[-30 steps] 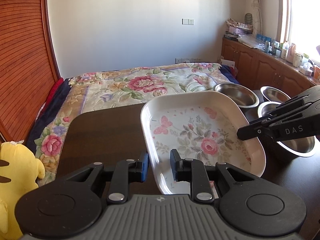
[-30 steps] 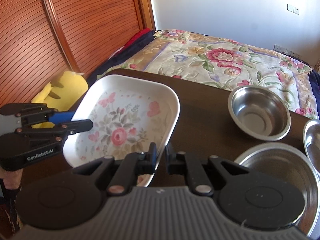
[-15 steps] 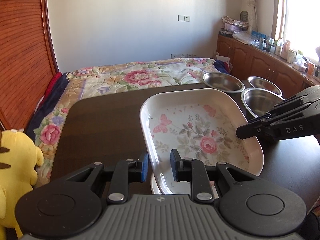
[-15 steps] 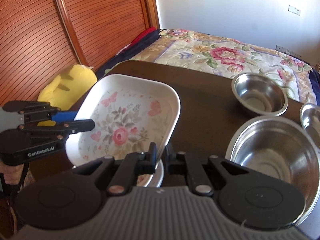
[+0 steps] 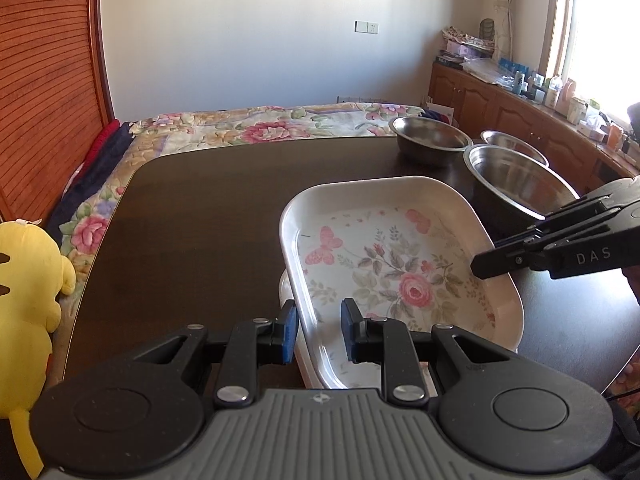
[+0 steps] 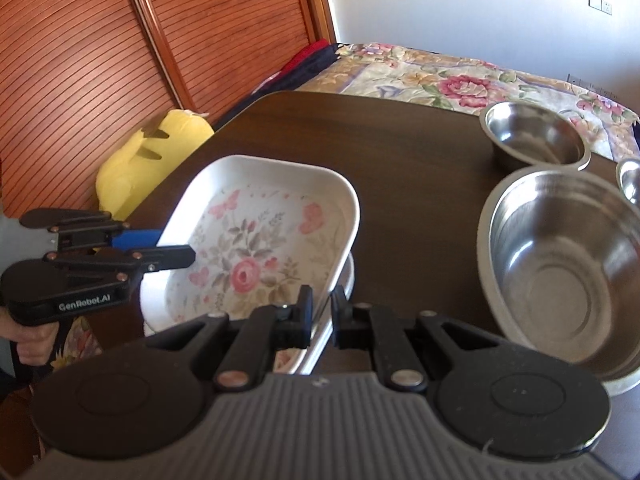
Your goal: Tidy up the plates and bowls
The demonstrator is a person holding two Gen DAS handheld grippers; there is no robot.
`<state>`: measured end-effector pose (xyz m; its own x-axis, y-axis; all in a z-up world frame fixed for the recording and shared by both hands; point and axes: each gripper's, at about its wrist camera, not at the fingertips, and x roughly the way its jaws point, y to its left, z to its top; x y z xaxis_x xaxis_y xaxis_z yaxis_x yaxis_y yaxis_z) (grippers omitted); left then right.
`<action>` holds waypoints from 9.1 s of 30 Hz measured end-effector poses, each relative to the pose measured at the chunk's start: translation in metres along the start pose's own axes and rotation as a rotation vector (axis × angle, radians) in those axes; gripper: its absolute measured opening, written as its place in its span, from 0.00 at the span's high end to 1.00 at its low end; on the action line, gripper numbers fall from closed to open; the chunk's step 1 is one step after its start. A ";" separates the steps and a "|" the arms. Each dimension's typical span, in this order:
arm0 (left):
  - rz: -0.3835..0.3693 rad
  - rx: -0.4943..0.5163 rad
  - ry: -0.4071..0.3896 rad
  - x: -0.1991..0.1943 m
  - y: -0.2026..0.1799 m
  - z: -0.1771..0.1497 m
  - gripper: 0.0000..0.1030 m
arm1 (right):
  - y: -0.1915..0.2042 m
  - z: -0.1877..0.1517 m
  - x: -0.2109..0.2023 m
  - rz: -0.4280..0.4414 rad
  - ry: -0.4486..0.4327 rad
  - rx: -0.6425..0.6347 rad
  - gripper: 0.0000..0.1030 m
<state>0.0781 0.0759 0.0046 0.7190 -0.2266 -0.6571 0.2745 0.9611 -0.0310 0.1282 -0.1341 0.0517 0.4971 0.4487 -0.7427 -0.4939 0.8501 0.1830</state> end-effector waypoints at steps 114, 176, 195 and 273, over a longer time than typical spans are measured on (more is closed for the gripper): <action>-0.225 0.040 -0.085 0.056 -0.143 0.050 0.66 | -0.152 -0.060 -0.087 -0.200 -0.341 0.100 0.67; -0.093 0.048 -0.162 0.051 -0.105 0.078 0.33 | -0.149 -0.021 -0.107 -0.231 -0.398 -0.009 0.24; -0.067 0.095 -0.137 0.110 -0.103 0.138 0.33 | -0.196 0.052 -0.047 -0.178 -0.323 0.016 0.24; -0.157 0.060 -0.143 0.094 -0.113 0.151 0.65 | -0.179 0.070 -0.048 -0.085 -0.243 0.038 0.74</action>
<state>0.2111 -0.0774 0.0606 0.7464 -0.3974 -0.5338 0.4247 0.9020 -0.0775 0.2425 -0.2885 0.0994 0.6945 0.4246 -0.5809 -0.4182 0.8951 0.1543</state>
